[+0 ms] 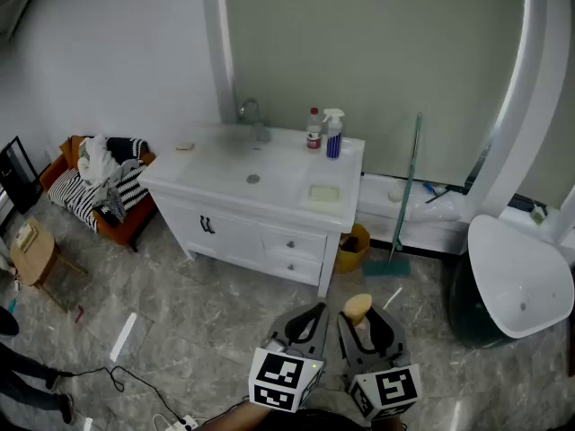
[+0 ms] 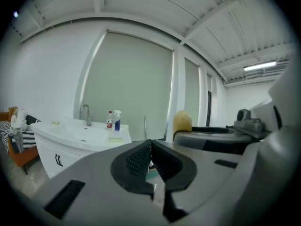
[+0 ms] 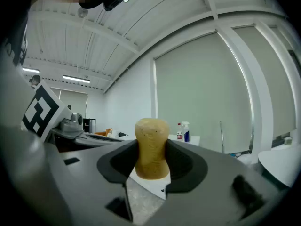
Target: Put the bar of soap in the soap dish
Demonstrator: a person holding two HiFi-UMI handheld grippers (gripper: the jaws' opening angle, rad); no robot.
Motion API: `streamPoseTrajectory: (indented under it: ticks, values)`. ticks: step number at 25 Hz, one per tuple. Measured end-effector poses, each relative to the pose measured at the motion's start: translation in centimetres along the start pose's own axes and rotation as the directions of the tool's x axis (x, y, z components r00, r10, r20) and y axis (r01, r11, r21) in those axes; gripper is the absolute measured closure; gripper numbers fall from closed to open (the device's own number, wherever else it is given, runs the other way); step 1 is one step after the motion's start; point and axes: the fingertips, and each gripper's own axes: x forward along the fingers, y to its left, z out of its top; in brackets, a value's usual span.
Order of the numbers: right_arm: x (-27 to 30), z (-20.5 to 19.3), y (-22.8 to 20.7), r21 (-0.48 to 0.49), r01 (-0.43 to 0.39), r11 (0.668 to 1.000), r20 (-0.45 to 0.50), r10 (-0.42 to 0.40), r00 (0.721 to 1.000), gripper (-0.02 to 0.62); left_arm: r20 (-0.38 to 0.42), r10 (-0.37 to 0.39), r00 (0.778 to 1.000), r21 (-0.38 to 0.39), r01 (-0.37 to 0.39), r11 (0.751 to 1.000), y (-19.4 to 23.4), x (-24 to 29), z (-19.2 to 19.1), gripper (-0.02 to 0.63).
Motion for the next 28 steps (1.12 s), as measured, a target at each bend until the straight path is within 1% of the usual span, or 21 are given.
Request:
streamPoseTrajectory:
  ticks: [5, 12, 23, 28]
  values:
    - [0.6, -0.1, 0.0, -0.002, 0.0, 1.0, 0.001, 0.0, 1.0, 0.41, -0.001, -0.009, 1.0, -0.006, 0.009, 1.0, 0.3, 0.4, -0.1, 0.595]
    - [1.6, -0.5, 0.1, 0.02, 0.017, 1.0, 0.02, -0.017, 1.0, 0.41, 0.0, -0.032, 0.999, 0.001, 0.032, 0.999, 1.3, 0.7, -0.1, 0.595]
    - [3.4, -0.4, 0.8, 0.021, 0.022, 1.0, 0.018, -0.023, 1.0, 0.41, -0.001, -0.032, 0.999, -0.01, 0.032, 0.999, 3.3, 1.0, -0.4, 0.595]
    - [4.4, -0.3, 0.3, 0.018, 0.018, 1.0, 0.007, -0.018, 1.0, 0.41, -0.006, -0.026, 1.0, -0.019, 0.026, 0.999, 4.0, 1.9, -0.1, 0.595]
